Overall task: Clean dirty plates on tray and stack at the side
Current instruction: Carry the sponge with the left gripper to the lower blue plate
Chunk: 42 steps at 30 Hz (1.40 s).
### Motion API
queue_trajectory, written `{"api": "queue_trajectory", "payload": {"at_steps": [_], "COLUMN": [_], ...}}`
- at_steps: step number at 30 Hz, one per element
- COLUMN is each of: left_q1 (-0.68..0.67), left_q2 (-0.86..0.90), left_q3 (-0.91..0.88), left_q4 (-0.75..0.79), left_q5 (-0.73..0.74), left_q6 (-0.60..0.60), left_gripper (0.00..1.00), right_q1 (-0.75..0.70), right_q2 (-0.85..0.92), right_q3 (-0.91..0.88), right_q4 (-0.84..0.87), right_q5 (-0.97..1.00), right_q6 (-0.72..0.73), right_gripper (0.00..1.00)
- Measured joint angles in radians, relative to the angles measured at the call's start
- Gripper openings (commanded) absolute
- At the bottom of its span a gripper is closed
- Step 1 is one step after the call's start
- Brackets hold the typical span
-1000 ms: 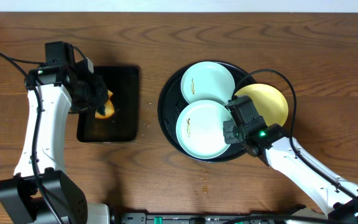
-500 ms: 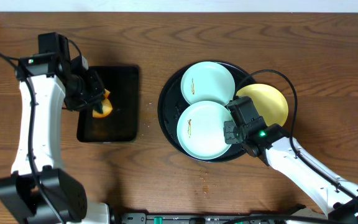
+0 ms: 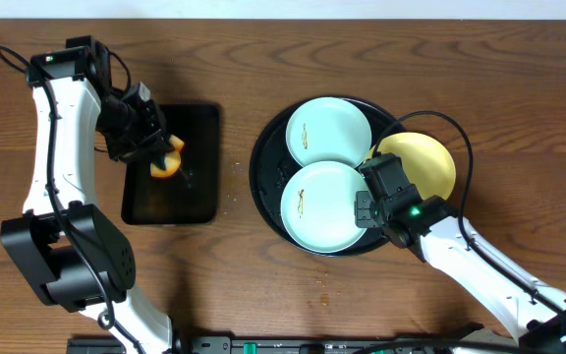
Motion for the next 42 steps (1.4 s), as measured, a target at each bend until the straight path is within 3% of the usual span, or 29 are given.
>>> {"api": "queue_trajectory", "payload": {"at_steps": [6, 14, 22, 24, 31, 42], "left_q1": [-0.05, -0.243, -0.255, -0.255, -0.28, -0.361], "left_q2": [0.0, 0.0, 0.0, 0.0, 0.0, 0.0], "left_q3": [0.003, 0.005, 0.005, 0.005, 0.001, -0.022], "left_q4": [0.08, 0.132, 0.139, 0.135, 0.112, 0.131], "left_q5": [-0.097, -0.243, -0.372, -0.346, -0.033, 0.011], "left_q6": [0.003, 0.013, 0.021, 0.028, 0.175, 0.217], "left_gripper": [0.07, 0.07, 0.08, 0.07, 0.08, 0.07], "right_q1": [0.0, 0.0, 0.0, 0.0, 0.0, -0.056], "right_q2": [0.0, 0.055, 0.061, 0.061, 0.061, 0.062], "right_q3": [-0.018, -0.04, -0.04, -0.04, -0.04, -0.041], "right_q4": [0.001, 0.009, 0.017, 0.018, 0.001, 0.01], "right_q5": [-0.045, -0.071, -0.078, -0.082, -0.145, -0.225], "right_q6": [0.056, 0.081, 0.088, 0.088, 0.108, 0.135], "right_gripper": [0.01, 0.01, 0.01, 0.01, 0.01, 0.01]}}
